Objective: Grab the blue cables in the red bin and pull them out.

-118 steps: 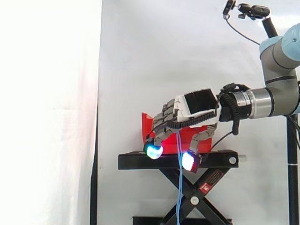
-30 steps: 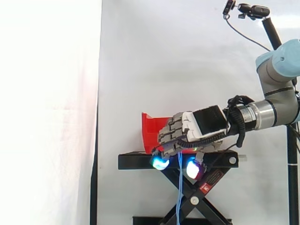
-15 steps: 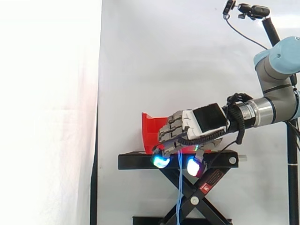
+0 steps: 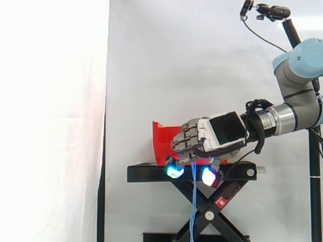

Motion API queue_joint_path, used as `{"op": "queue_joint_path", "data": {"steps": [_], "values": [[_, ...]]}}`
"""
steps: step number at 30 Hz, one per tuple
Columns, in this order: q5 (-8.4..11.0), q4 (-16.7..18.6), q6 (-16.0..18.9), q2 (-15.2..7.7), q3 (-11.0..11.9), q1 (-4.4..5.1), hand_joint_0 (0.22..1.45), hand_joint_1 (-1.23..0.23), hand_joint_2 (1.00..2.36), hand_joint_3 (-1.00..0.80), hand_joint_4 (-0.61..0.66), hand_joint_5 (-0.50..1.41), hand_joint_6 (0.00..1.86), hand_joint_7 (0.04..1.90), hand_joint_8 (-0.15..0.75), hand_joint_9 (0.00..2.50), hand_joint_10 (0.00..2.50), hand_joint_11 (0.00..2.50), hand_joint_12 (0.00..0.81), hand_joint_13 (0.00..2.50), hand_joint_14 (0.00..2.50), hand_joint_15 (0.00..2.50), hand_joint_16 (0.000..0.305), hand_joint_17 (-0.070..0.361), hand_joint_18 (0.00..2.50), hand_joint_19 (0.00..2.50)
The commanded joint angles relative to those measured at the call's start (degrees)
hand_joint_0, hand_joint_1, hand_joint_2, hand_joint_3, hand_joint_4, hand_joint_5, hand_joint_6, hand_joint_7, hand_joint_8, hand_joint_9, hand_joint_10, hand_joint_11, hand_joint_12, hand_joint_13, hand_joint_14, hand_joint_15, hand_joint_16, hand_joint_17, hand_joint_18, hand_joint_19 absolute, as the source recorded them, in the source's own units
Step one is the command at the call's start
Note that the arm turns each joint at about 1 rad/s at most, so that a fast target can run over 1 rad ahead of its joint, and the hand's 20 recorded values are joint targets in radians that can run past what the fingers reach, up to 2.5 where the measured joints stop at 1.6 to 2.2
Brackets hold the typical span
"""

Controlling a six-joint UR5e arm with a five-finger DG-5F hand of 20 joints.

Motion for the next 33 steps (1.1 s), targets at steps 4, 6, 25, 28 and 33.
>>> {"op": "queue_joint_path", "data": {"steps": [4,6,25,28,33], "values": [[-0.09,-0.32,-1.68,0.00,0.02,-0.01,0.72,-1.02,1.00,-1.00,0.21,0.70,0.09,0.62,0.333,0.80,0.01,1.19,0.381,0.64,0.02,0.72,0.047,0.106,0.59,0.81],[-0.09,-0.32,-1.86,0.00,0.02,-0.01,0.72,-1.02,1.00,-1.00,0.21,0.71,0.13,0.61,0.329,0.80,0.01,1.20,0.381,0.64,0.02,0.72,0.047,0.106,0.60,0.81],[-1.06,0.83,-1.94,0.00,0.02,-0.18,0.76,-1.01,1.00,-1.00,0.07,0.77,0.16,0.62,0.293,0.84,0.01,1.17,0.356,0.67,0.02,0.71,0.044,0.099,0.60,0.82],[-1.76,1.35,-1.94,0.00,0.02,-0.36,0.76,-1.01,1.00,-1.00,0.08,0.76,0.16,0.63,0.293,0.84,0.01,1.17,0.357,0.67,0.02,0.71,0.044,0.099,0.60,0.83],[-2.03,1.62,-2.56,0.00,0.02,-0.53,0.76,-1.01,1.00,-1.00,0.09,0.76,0.14,0.63,0.294,0.84,0.01,1.16,0.357,0.67,0.02,0.72,0.044,0.099,0.60,0.83]]}}
